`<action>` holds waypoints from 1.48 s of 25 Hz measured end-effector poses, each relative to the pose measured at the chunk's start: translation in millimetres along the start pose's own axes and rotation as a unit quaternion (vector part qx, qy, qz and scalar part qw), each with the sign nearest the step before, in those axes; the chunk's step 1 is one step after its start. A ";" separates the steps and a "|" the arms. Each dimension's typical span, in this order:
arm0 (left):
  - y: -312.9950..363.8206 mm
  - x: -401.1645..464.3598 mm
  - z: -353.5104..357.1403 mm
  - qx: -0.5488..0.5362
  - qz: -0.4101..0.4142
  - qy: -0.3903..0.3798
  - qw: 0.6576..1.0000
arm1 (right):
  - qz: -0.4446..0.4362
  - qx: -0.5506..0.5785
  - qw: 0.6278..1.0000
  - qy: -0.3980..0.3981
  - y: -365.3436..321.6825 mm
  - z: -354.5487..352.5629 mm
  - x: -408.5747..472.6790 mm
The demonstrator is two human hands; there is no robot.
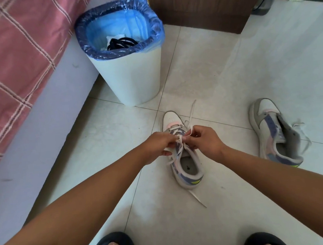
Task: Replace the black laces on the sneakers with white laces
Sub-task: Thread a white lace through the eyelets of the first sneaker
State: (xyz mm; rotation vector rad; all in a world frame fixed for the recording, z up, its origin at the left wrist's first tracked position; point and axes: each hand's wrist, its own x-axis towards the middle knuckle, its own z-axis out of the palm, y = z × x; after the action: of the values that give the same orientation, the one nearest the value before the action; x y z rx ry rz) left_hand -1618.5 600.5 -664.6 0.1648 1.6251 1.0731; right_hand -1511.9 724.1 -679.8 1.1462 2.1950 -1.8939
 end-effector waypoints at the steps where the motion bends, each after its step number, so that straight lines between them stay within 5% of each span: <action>1: 2.1 -0.9 0.2 -0.077 -0.025 -0.001 0.997 | 0.011 0.017 1.000 -0.004 -0.7 -1.7 -0.7; 4: 6.0 -6.3 -18.5 -0.301 -0.036 0.010 0.953 | 0.047 0.060 0.997 -0.017 -1.4 -8.3 -4.2; 8: 0.0 -9.8 -72.6 -0.404 -0.013 0.212 0.890 | 0.077 0.064 0.995 -0.020 2.1 -15.7 -8.0; 10: -9.2 -7.5 -86.2 -0.272 -0.046 0.324 0.905 | 0.082 0.074 0.994 -0.018 2.3 -17.9 -8.8; 12: -18.3 -4.0 -80.3 0.068 -0.076 0.368 0.924 | 0.081 0.087 0.993 -0.018 1.6 -17.8 -9.6; 14: -16.6 -2.1 -56.2 0.352 -0.024 0.337 0.873 | 0.073 0.079 0.994 -0.023 1.3 -16.1 -10.5; 15: -12.4 -1.4 -40.4 0.380 0.006 0.291 0.878 | 0.066 0.072 0.995 -0.026 1.6 -14.6 -10.7; 17: -4.3 -1.3 -8.0 0.259 -0.038 0.145 0.954 | 0.047 0.072 0.996 -0.029 0.8 -11.1 -11.1; 19: -0.2 -0.1 14.4 0.106 -0.105 0.079 0.986 | 0.033 0.083 0.996 -0.025 -1.3 -8.7 -11.5; 23: -1.4 11.2 20.9 -0.067 -0.107 0.115 0.985 | 0.034 0.102 0.994 -0.025 -3.8 -7.1 -10.7; 30: -8.2 -0.4 25.5 -0.323 -0.060 0.041 0.944 | 0.122 0.260 0.958 -0.004 2.7 -4.2 -9.3; 37: -18.8 4.0 27.1 -0.363 -0.032 0.077 0.928 | 0.161 0.367 0.915 -0.039 -1.6 -8.7 -6.4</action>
State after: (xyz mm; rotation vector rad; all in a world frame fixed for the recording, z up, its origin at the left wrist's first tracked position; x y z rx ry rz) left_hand -1589.5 607.0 -679.6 -0.4697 1.2541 1.5923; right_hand -1504.3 728.4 -673.2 1.3521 1.1361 -2.5959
